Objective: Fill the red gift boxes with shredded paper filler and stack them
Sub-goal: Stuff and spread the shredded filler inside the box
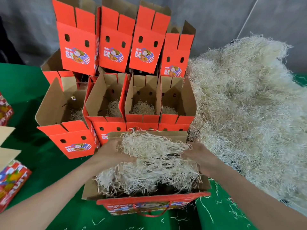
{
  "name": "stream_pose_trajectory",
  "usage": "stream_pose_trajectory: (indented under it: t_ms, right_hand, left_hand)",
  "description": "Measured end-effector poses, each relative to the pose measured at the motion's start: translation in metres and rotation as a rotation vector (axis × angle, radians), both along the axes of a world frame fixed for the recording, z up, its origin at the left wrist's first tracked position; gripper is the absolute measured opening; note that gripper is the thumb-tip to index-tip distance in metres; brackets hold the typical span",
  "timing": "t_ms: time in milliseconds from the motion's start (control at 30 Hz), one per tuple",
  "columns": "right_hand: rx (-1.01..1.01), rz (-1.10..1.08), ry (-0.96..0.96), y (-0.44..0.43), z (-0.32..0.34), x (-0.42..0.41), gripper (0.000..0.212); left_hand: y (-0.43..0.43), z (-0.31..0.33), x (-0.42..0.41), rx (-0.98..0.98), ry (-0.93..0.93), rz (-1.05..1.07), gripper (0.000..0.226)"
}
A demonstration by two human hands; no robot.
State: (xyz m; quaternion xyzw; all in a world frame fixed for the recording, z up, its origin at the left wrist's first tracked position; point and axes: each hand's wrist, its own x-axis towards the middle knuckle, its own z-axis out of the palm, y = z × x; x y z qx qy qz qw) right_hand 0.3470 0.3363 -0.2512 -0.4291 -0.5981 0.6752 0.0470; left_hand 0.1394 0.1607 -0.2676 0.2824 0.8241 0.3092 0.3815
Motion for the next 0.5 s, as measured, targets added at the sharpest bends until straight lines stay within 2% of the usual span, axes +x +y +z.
stream_pose_trajectory:
  t_ms: [33,100,167,200,267,333,400,467,500]
  right_hand:
    - [-0.034,0.022,0.012,0.002,0.001,0.003,0.039]
    - [-0.185,0.142,0.058,-0.004,0.003,-0.003,0.027]
    - [-0.254,0.223,0.023,-0.016,0.000,-0.019,0.058]
    - [-0.229,0.234,-0.020,-0.022,-0.004,-0.027,0.069]
    - [-0.145,0.210,-0.076,-0.029,-0.008,-0.036,0.072]
    - [-0.096,0.169,-0.085,-0.021,-0.012,-0.029,0.083]
    - [-0.042,0.120,-0.063,-0.006,-0.016,-0.013,0.085]
    - [-0.017,0.052,-0.062,0.008,-0.019,0.000,0.082]
    - [0.001,0.060,-0.089,0.011,-0.021,0.004,0.080]
  left_hand:
    - [-0.002,0.000,0.002,0.007,0.028,-0.027,0.092]
    - [0.004,0.003,0.015,0.044,0.051,-0.095,0.092]
    - [0.015,0.001,0.031,0.065,0.026,-0.148,0.085]
    - [0.021,0.000,0.037,0.080,-0.005,-0.161,0.072]
    - [0.028,-0.001,0.042,0.091,-0.069,-0.148,0.046]
    - [0.025,0.002,0.035,0.076,-0.094,-0.091,0.042]
    - [0.013,0.002,0.021,0.059,-0.049,-0.085,0.048]
    - [-0.001,0.001,0.010,0.033,0.017,-0.085,0.078]
    - [-0.005,0.000,0.008,0.024,0.049,-0.096,0.083]
